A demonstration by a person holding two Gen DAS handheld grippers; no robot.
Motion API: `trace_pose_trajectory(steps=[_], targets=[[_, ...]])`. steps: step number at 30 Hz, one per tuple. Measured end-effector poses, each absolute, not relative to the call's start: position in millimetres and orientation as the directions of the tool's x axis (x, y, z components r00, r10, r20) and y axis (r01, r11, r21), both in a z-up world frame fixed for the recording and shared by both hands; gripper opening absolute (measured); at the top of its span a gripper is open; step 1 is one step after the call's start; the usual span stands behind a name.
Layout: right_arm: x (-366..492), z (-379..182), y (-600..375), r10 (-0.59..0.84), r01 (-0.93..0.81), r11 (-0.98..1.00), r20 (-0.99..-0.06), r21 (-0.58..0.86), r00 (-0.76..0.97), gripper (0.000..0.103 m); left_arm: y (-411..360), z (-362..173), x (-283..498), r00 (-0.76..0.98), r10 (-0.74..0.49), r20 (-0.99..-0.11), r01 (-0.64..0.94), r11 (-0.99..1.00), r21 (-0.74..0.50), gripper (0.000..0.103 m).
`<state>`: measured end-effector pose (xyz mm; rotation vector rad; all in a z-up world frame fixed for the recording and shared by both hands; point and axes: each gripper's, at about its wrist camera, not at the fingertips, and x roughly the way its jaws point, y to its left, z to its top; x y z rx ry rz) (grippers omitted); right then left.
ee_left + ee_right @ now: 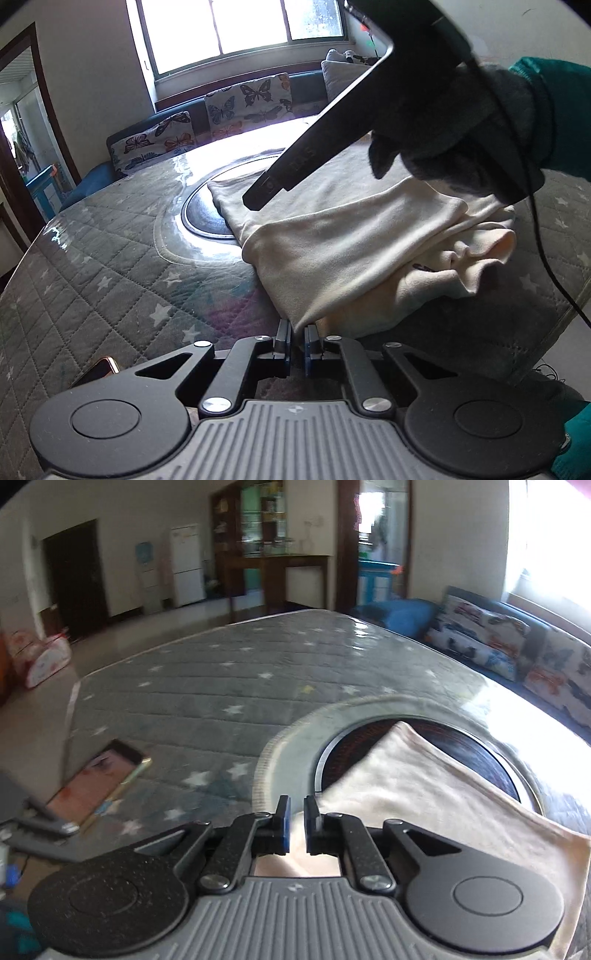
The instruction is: Fold clothes
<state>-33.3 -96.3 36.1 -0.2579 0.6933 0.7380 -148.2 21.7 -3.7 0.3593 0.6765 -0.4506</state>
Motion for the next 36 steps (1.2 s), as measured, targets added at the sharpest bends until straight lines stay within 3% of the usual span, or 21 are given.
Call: trace_pose_trajectory(steps=[3, 6, 8, 9, 10, 14, 16, 24, 31, 33, 36], targets=[[-42.8, 40.9, -87.1, 0.564, -0.744, 0.668, -0.666, 0.019, 0.488, 0.025, 20.0, -5.2, -148.3, 0.691, -0.278, -0.667, 0.510, 0.842, 0.178, 0.007], [-46.8, 29.8, -64.4, 0.540, -0.776, 0.631, -0.707, -0.019, 0.457, 0.032, 21.8, -5.9, -147.4, 0.692, -0.270, -0.669, 0.501, 0.848, 0.175, 0.007], [-44.0, 21.5, -56.3, 0.511, -0.777, 0.627, -0.724, -0.055, 0.464, 0.029, 22.4, -6.0, -147.2, 0.693, -0.270, -0.669, 0.499, 0.849, 0.175, 0.007], [-43.0, 19.7, -54.8, 0.503, -0.777, 0.626, -0.728, -0.063, 0.465, 0.014, 22.2, -6.2, -147.3, 0.692, -0.270, -0.669, 0.500, 0.848, 0.175, 0.007], [-41.9, 16.6, -50.4, 0.483, -0.769, 0.632, -0.728, -0.094, 0.486, 0.009, 22.1, -6.5, -147.3, 0.692, -0.270, -0.669, 0.501, 0.847, 0.176, 0.007], [-39.9, 10.6, -47.5, 0.466, -0.742, 0.664, -0.721, -0.099, 0.513, 0.010, 22.9, -7.6, -145.4, 0.690, -0.268, -0.672, 0.500, 0.848, 0.176, 0.007], [-33.7, 11.2, -56.2, 0.497, -0.719, 0.694, -0.701, -0.033, 0.512, 0.010, 22.4, -7.5, -146.0, 0.689, -0.267, -0.674, 0.501, 0.847, 0.177, 0.007], [-40.4, 39.7, -113.5, 0.519, -0.640, 0.767, -0.636, 0.052, 0.571, 0.019, 25.3, -3.5, -144.8, 0.681, -0.265, -0.682, 0.502, 0.847, 0.172, 0.013], [-64.6, 41.0, -162.9, 0.452, -0.556, 0.830, -0.645, 0.049, 0.616, 0.022, 33.5, 12.2, -146.0, 0.698, -0.261, -0.666, 0.487, 0.856, 0.175, 0.019], [-72.9, 36.7, -181.6, 0.425, -0.514, 0.855, -0.654, 0.064, 0.626, 0.030, 34.8, 17.1, -147.2, 0.702, -0.266, -0.661, 0.488, 0.855, 0.175, 0.020], [-82.4, 29.5, -198.8, 0.386, -0.474, 0.879, -0.665, 0.055, 0.639, 0.032, 32.7, 22.2, -144.8, 0.705, -0.271, -0.656, 0.488, 0.856, 0.171, 0.020]])
